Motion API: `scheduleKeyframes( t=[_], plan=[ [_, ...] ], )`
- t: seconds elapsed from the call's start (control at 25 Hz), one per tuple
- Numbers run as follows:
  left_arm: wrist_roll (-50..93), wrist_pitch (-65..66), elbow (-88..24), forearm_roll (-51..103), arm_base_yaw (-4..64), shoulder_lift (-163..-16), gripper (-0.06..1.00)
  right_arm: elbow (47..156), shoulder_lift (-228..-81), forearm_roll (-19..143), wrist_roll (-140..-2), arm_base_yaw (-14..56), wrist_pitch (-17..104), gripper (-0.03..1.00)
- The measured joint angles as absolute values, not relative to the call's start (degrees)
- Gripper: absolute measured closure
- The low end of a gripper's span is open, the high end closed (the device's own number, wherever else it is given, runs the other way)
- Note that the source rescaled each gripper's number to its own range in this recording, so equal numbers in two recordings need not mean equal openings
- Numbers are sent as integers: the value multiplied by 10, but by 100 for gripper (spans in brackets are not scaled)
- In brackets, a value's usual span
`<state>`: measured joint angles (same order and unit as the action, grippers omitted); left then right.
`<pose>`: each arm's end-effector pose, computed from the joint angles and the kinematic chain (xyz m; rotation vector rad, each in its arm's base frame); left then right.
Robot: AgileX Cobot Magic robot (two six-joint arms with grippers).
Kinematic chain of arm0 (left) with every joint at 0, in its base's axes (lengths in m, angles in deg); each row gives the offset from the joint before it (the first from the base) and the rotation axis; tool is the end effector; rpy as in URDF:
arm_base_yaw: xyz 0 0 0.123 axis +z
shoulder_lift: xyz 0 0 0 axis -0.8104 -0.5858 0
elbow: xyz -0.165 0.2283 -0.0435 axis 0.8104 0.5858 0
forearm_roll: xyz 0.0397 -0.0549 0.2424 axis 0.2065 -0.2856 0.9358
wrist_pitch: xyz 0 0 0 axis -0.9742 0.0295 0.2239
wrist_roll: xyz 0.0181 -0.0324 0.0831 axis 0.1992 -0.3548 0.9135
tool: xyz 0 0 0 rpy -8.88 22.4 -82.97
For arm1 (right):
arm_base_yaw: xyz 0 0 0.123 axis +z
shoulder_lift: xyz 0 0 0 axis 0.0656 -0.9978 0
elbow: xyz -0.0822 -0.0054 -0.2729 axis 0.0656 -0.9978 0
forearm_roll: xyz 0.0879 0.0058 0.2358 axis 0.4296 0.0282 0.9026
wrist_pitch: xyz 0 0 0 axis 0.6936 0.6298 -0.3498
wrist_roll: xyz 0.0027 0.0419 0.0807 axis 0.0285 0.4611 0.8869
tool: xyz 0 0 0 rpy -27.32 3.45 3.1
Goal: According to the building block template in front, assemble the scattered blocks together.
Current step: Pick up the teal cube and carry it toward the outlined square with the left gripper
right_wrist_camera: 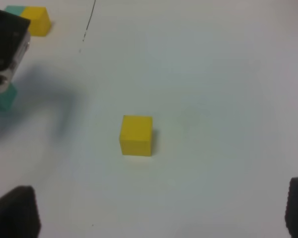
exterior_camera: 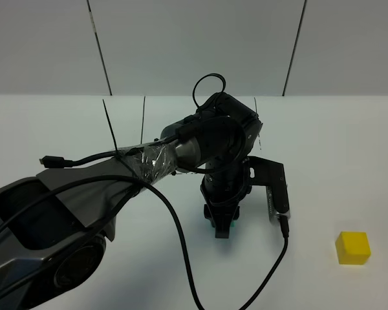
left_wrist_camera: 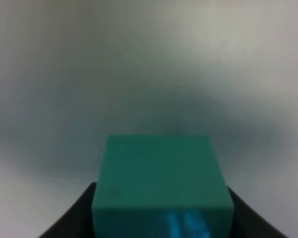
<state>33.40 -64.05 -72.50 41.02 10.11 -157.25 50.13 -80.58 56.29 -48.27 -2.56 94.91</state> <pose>0.3615 -0.3462 0.1363 2.1577 2.1280 0.0429 -0.0060 0.0026 0.2775 -0.0228 2.0336 0.0538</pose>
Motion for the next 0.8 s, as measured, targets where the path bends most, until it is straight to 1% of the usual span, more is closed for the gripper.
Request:
scheduleKeyframes(
  t=[0.8],
  plan=[
    [292,-641,-726,439,101,-1598,94,501,-806,563,-483,-26,949,-3]
  ],
)
